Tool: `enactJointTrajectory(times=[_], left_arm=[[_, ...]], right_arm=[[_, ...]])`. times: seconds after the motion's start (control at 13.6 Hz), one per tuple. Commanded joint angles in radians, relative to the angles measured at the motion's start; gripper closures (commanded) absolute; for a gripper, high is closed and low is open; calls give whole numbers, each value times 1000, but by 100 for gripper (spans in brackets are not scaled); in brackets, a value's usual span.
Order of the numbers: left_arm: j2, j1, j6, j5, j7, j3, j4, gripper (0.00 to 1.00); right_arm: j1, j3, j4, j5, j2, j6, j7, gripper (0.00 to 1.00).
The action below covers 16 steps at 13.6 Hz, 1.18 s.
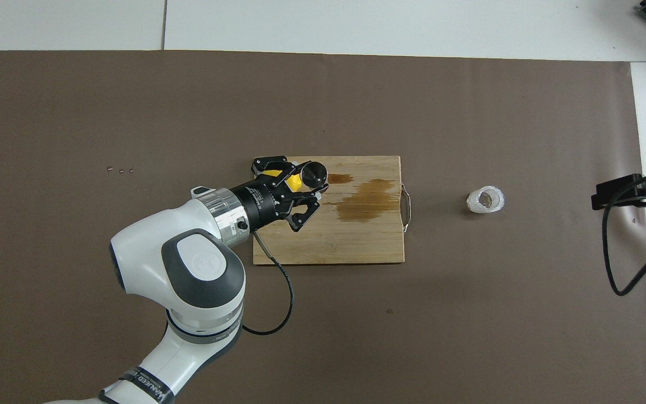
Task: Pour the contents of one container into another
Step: 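Lift the silver cup with the left gripper and carry it over the board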
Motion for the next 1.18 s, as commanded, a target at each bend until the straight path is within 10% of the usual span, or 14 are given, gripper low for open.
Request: enactJointTrajectory(times=[0.0, 1.11], left_arm=[[90, -18, 76, -28, -2, -41, 113, 100], [200, -47, 81, 39, 70, -78, 186, 100]], right_arm=[[-3, -2, 0, -1, 0, -1, -21, 0], [-3, -2, 0, -1, 0, 0, -21, 0]])
